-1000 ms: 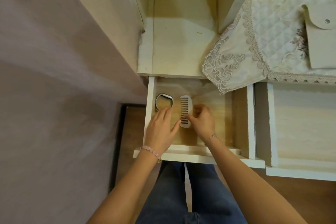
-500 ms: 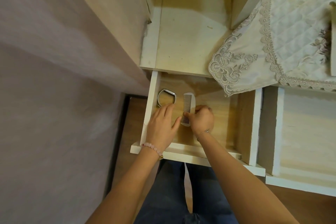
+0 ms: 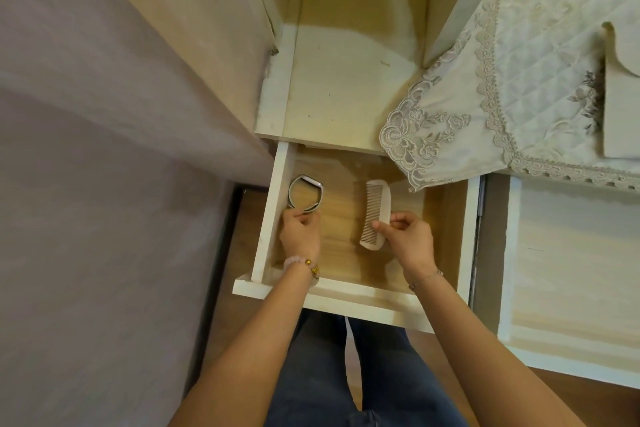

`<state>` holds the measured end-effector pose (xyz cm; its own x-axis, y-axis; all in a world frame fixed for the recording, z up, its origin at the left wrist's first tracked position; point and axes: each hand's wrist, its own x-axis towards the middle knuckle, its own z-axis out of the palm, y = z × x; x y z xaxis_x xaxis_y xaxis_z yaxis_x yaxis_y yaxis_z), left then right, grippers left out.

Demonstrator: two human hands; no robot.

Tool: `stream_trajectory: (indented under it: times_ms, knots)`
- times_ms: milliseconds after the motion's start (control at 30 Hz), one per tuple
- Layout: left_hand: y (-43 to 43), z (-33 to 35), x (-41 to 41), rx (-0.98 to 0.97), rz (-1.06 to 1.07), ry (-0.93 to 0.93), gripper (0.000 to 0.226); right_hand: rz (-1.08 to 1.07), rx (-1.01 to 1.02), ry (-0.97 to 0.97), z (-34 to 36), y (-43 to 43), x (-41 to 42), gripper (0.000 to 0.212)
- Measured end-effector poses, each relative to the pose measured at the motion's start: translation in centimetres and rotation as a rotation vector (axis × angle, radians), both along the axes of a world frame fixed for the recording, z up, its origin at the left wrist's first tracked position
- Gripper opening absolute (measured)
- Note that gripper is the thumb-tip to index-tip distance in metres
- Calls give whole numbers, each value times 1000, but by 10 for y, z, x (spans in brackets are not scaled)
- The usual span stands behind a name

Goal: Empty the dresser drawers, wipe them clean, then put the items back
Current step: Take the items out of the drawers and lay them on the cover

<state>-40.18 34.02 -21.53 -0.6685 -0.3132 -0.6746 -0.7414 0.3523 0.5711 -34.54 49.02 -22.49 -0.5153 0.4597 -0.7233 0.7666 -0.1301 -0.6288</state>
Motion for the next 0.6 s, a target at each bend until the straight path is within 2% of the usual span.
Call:
stream_trajectory:
  times_ms: [133, 400, 500, 600]
  knots:
    - [11, -11, -9, -63, 174, -29, 31, 31, -11, 24, 6, 5, 6, 23]
    - [27, -22, -19, -63, 489, -90, 44, 104, -8, 60, 13, 11, 7, 20]
    - [27, -26, -17, -83, 461, -84, 39, 115, -18, 66, 14, 15, 7, 21]
    - [26, -32, -14, -73, 460, -66, 22, 113, -23, 68, 14, 18, 8, 22]
